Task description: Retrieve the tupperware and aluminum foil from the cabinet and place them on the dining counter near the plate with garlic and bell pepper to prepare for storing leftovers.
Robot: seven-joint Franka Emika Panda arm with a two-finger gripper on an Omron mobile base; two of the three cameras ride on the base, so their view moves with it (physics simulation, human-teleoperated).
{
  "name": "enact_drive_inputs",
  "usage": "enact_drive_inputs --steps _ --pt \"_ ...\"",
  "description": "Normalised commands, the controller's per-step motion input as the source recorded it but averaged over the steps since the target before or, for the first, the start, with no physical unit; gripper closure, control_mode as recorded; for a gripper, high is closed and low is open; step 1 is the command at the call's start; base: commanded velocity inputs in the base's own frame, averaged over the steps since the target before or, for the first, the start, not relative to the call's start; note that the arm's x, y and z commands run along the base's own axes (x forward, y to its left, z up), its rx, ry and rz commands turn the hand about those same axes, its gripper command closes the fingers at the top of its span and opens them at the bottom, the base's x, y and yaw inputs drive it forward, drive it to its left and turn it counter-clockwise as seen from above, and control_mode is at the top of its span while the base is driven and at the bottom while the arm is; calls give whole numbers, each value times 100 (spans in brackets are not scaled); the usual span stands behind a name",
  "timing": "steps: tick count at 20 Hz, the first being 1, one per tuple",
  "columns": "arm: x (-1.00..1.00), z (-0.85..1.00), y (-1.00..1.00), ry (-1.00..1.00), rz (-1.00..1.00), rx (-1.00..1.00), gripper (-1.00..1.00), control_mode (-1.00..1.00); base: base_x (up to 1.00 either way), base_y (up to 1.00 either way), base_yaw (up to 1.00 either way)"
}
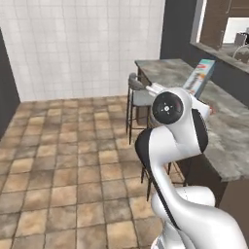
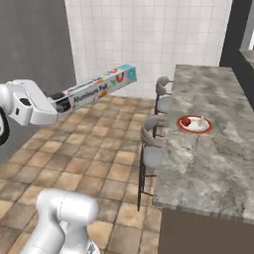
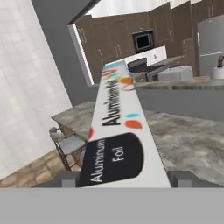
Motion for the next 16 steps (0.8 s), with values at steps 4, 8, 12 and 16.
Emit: enact_drive_inputs --steps 4,8,12,16 --pt "0 0 0 0 0 0 100 100 77 71 -63" --pt "0 0 0 0 0 0 100 100 79 70 -63" --pt "0 0 0 0 0 0 100 100 84 67 -62" --pt "0 0 0 0 0 0 100 100 91 59 -60"
